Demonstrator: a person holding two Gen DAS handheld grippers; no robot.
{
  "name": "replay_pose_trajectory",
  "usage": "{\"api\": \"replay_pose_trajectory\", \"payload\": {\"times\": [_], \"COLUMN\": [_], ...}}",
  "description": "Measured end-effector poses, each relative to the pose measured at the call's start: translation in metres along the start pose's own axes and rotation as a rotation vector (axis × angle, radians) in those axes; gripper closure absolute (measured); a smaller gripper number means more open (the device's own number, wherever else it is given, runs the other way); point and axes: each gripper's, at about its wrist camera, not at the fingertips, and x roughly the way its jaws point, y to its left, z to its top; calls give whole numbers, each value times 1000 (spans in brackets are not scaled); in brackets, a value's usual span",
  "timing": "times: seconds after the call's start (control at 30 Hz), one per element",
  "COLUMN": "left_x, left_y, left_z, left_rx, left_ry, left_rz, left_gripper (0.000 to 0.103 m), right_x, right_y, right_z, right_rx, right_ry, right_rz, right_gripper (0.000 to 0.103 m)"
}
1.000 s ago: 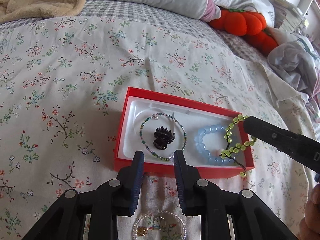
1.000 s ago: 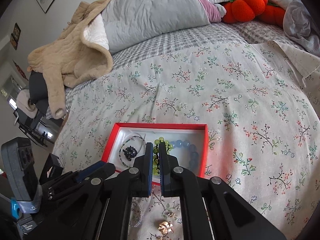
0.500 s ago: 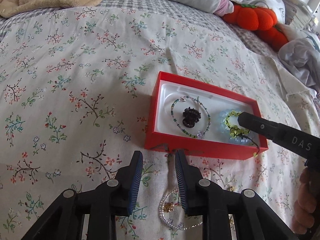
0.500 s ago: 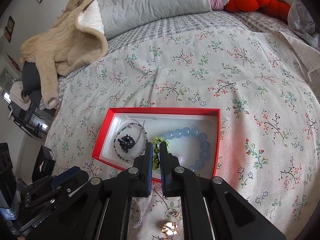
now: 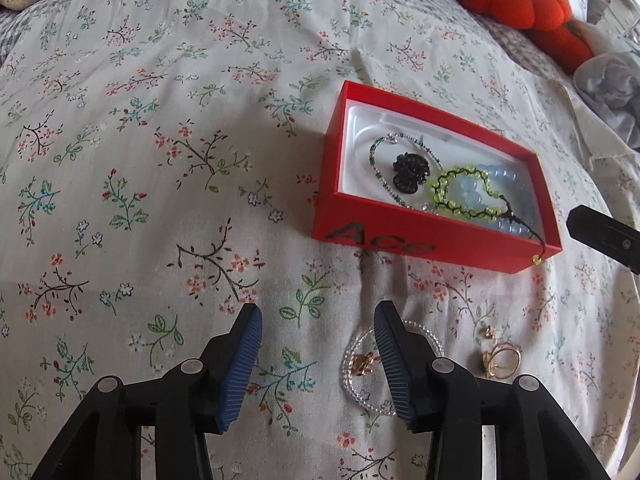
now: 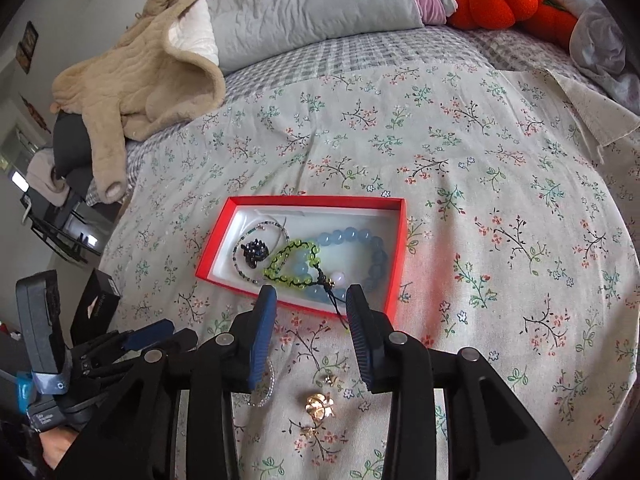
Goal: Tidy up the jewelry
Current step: 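Grasp the clear bead bracelet with the left tool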
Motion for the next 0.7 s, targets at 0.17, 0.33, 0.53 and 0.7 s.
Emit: {"api": "replay_pose_trajectory", "payload": {"times": [0.17,0.33,0.53,0.7], "left_x": [2,6,12,20], "left_y": [1,-2,-6,-8], "left_z": [-8,-18,-27,-31], "left_rx": [10,30,42,13], "left_ry": [25,61,105,147], "left_rz": [10,21,26,-5], "left_gripper": [45,39,36,36], "right_x": [-2,0,9,15], "right_y": [3,-2,-14,-21], "right_z": [-15,-30,-44,-52], "right_rx": [-35,-42,-18,-4], "right_ry": [39,81,152,193], "right_rz": [-16,-30,-68,-85], "right_gripper": [64,51,51,51]}}
